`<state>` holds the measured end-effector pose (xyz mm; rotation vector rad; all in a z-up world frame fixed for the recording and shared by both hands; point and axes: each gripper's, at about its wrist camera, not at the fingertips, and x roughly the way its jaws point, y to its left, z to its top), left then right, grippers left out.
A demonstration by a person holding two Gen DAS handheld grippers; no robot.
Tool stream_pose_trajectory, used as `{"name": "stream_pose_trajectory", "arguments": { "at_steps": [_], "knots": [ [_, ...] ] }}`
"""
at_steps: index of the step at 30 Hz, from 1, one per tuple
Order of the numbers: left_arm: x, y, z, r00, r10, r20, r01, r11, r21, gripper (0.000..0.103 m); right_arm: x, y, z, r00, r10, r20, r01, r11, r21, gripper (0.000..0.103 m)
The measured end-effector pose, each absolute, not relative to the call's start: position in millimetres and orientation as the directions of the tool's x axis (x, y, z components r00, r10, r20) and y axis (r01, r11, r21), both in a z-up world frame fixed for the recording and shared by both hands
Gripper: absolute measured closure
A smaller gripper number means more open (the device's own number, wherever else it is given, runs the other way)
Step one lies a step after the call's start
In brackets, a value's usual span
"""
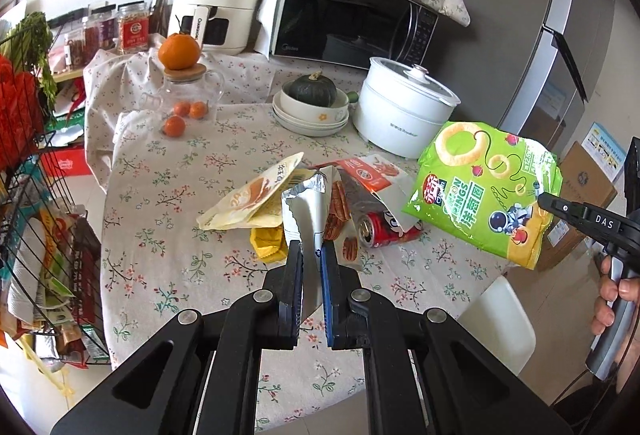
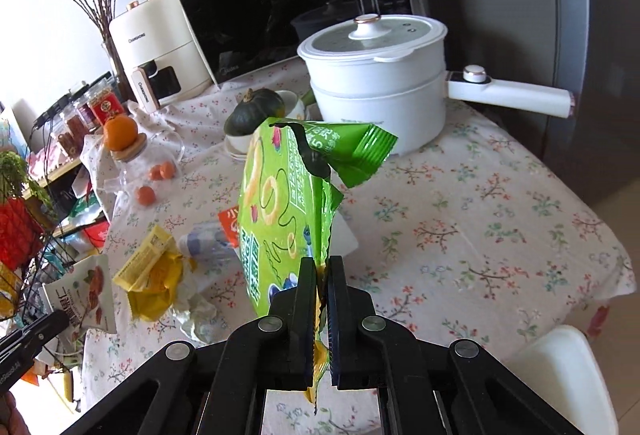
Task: Collect trash
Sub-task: 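Hold the wrapper in the left gripper while the right gripper grasps the green chip bag, then carry the green chip bag and white wrapper over the white bin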
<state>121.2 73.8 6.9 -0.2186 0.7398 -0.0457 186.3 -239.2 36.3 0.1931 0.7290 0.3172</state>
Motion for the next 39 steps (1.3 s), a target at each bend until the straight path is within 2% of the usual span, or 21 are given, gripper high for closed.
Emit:
{"name": "stream_pose_trajectory", "arguments": {
  "at_steps": [6,10,18,28,37,39],
  "knots": [
    [117.0,37.0,1.9,0.728,-0.161,-0.667,0.036,0.98,-0.197,0.095,155.3,-283.9,25.2,0.713,0.339,-0.614,-0.189,0.936,0.298,0.1],
    [117.3,12.1,-3.8,0.708,-0.206,-0.675,0.086,0.975,-0.206,0.095,141.4,-311.7,7.4,0.673,0.293,-0.679,-0.108,0.947,0.301,0.1],
    [120.1,-35.5,-17.1,0.655,-0.279,-0.703,0.177,0.96,-0.216,0.095,120.5,-365.2,-20.3,0.62,0.247,-0.745,-0.037,0.957,0.287,0.099],
    [122.2,-108.1,-26.5,0.604,-0.361,-0.71,0.323,0.926,-0.196,0.095,95.2,-427.4,-43.6,0.589,0.196,-0.784,0.055,0.958,0.281,0.099],
    [119.4,-161.4,-45.7,0.552,-0.38,-0.742,0.417,0.897,-0.15,0.094,97.0,-449.4,-77.7,0.497,0.202,-0.844,0.1,0.953,0.286,0.099],
    [119.0,-169.7,-50.0,0.542,-0.382,-0.748,0.434,0.89,-0.14,0.095,98.7,-450.5,-83.4,0.48,0.2,-0.854,0.104,0.954,0.282,0.096]
  ]
}}
